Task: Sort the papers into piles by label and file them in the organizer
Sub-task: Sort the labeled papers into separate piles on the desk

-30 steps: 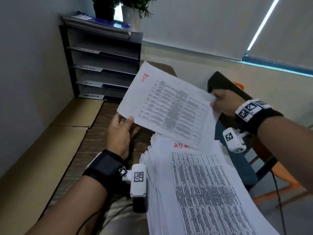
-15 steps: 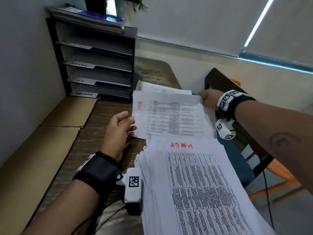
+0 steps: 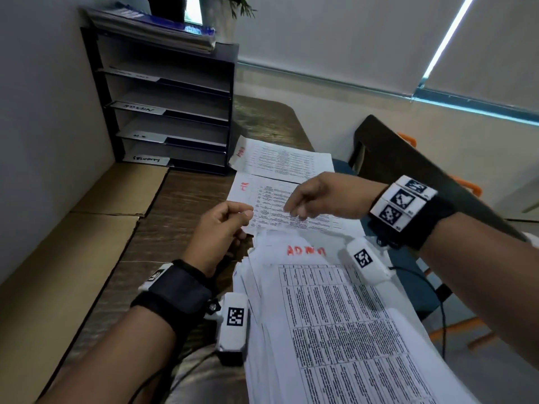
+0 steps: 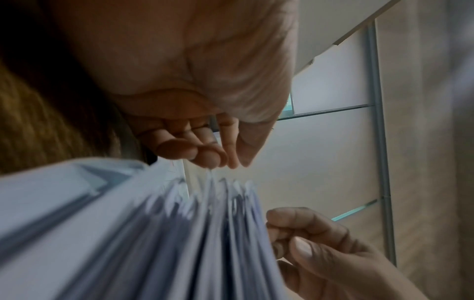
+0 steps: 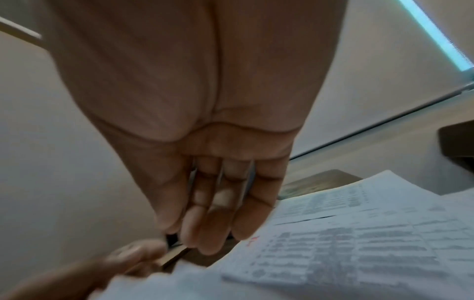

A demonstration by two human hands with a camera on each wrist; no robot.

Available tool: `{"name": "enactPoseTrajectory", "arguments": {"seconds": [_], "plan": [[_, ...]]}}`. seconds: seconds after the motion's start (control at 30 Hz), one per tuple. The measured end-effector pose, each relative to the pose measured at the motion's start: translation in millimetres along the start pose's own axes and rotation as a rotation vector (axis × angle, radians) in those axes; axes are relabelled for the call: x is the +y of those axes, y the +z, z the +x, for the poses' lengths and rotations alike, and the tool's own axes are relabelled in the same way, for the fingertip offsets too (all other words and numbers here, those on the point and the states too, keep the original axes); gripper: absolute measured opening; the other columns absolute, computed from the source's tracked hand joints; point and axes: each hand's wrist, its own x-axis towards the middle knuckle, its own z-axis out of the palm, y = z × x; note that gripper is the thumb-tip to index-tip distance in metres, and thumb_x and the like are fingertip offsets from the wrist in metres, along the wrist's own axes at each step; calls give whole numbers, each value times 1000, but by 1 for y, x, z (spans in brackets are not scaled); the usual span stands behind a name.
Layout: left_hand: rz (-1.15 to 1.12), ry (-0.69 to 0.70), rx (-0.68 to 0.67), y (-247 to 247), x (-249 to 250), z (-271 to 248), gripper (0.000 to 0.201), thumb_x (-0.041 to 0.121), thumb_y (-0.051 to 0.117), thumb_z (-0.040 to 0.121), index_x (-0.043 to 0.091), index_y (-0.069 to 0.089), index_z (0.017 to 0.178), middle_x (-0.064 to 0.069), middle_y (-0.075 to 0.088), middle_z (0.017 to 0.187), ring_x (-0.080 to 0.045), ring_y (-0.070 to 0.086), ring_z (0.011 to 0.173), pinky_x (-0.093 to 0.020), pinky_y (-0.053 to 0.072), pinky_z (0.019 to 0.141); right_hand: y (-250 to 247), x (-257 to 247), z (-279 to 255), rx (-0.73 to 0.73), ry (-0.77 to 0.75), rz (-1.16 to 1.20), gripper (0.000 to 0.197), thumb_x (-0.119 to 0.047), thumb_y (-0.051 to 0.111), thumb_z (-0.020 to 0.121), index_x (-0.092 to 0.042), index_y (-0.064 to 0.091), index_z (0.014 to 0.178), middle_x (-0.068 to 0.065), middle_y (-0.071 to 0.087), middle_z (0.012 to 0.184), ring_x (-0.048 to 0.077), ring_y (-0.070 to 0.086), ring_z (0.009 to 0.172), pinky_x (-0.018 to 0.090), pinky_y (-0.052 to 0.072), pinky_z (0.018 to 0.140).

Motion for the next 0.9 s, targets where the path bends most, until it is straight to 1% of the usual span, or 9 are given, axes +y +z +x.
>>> {"name": "enactPoseTrajectory", "arguments": {"seconds": [0.07, 0.17, 0.27, 0.33, 0.47, 0.57, 0.73, 0.77, 0.9], "plan": [[-29, -28, -47, 3, 2, -3, 7, 17, 69, 92, 12, 73, 95, -2, 58, 64, -10, 49, 49, -23, 39, 46, 15, -11, -10, -29, -29, -106, 28, -10, 67, 92, -25, 72, 114, -8, 74, 106, 5, 67, 98, 18, 49, 89], [-41, -13, -126, 5, 0, -5, 4, 14, 71, 90, 11, 73, 87, 2, 60, 64, -7, 49, 50, -21, 38, 49, 34, -14, -16, 3, -20, -230, 32, -10, 63, 92, -24, 70, 120, -10, 70, 113, 5, 63, 99, 21, 48, 91], [-20, 14, -188, 5, 1, -7, 3, 14, 75, 86, 11, 74, 83, 0, 60, 68, -8, 47, 56, -21, 39, 54, 52, -7, -17, 70, -2, -213, 32, -12, 63, 92, -23, 67, 122, -11, 62, 112, 10, 62, 100, 29, 50, 93], [-4, 32, -207, 5, 2, -9, 1, 9, 75, 85, 8, 74, 85, 2, 64, 69, -5, 52, 57, -18, 42, 55, 61, -3, -16, 119, -4, -206, 30, -17, 67, 91, -23, 67, 120, -10, 58, 112, 12, 60, 100, 29, 49, 92], [72, 67, -214, 5, 1, -9, 5, 4, 74, 85, 7, 75, 89, 2, 69, 76, -2, 56, 58, -15, 44, 58, 67, -7, -17, 236, -3, -139, 17, -12, 68, 88, -21, 69, 103, -8, 61, 101, 6, 61, 81, 23, 50, 78], [117, 71, -208, 4, 0, -7, 8, 2, 71, 86, 9, 75, 89, 4, 66, 71, -1, 51, 54, -14, 42, 55, 67, -11, -18, 226, 16, -49, 13, -6, 66, 88, -17, 66, 94, -3, 69, 87, 0, 60, 58, 16, 49, 60], [183, 59, -246, 4, 0, -8, 21, -2, 62, 87, 15, 73, 81, 6, 62, 65, -3, 47, 54, -17, 39, 55, 70, -9, -23, 173, 32, 29, 14, -11, 72, 87, -17, 61, 93, -6, 68, 78, -5, 57, 54, 10, 44, 53], [196, 66, -252, 4, 0, -8, 21, -3, 62, 87, 15, 72, 80, 7, 62, 66, -3, 48, 55, -17, 39, 56, 70, -8, -23, 170, 37, 35, 13, -11, 72, 88, -16, 61, 92, -5, 68, 77, -1, 58, 55, 13, 46, 54], [198, 73, -311, 0, 0, -8, 21, -9, 62, 86, 11, 68, 81, 9, 60, 62, -4, 46, 54, -18, 39, 56, 71, -1, -22, 202, 52, 17, 6, -13, 70, 90, -14, 64, 92, 6, 71, 82, 18, 63, 65, 37, 54, 64]]}}
